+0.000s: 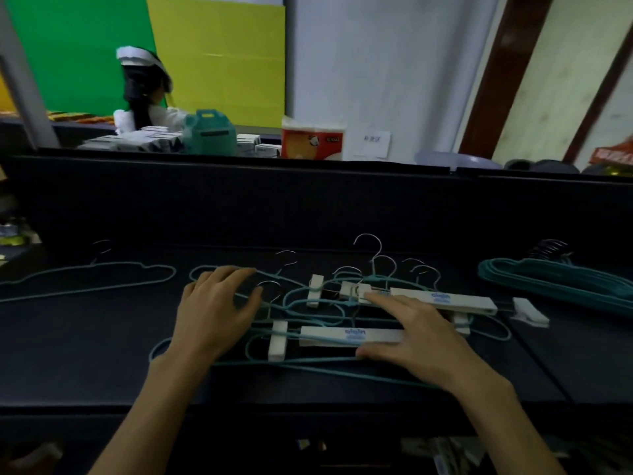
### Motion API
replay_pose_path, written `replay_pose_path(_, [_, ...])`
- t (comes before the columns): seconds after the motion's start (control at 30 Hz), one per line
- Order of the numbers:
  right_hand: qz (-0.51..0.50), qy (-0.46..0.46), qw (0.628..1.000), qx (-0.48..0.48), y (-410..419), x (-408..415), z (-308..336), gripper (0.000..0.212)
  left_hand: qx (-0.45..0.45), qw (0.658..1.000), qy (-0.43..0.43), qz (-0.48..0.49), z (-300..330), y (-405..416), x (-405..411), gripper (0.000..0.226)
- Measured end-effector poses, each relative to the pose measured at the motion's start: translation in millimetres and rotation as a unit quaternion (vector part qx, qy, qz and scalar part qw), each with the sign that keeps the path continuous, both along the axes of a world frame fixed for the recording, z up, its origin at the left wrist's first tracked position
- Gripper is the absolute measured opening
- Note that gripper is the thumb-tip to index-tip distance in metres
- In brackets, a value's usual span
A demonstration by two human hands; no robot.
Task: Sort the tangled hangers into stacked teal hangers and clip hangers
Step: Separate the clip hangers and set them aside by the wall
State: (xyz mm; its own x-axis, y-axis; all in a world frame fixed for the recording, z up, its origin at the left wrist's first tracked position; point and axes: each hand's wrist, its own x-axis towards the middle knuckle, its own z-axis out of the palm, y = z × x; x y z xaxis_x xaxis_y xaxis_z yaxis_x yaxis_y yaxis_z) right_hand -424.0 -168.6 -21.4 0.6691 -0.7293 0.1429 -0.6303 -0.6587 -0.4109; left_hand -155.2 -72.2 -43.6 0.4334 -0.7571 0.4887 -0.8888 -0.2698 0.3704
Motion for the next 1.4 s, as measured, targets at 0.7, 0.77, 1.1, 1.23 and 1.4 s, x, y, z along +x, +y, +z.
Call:
replay_pose_path(0.7, [-0.203, -0.058, 0.974, -0.083, 70, -32, 2, 0.077, 0.004, 0.98, 0.018, -0.196, -4, -36, 25, 0.037])
replay_pose_path(0.77, [-0.231, -0.059, 0.966, -0.096, 74, -49, 3, 0.078, 0.005, 0.975, 0.014, -0.222, -4, -45, 12, 0.038])
replay_pose_path(1.1, [-0.277, -0.072, 0.947, -0.147, 66, -116, 6, 0.08, 0.002, 0.957, 0.003, -0.291, 5, -84, -71, 0.039])
replay_pose_path(1.23, [-0.261, -0.073, 0.951, -0.149, 48, -139, 13, 0.08, 0.017, 0.959, 0.005, -0.283, 10, -100, -104, 0.043])
replay_pose_path(1.4, [-0.235, -0.074, 0.957, -0.154, 21, -166, 14, 0.082, 0.052, 0.954, -0.02, -0.295, 12, -119, -140, 0.041])
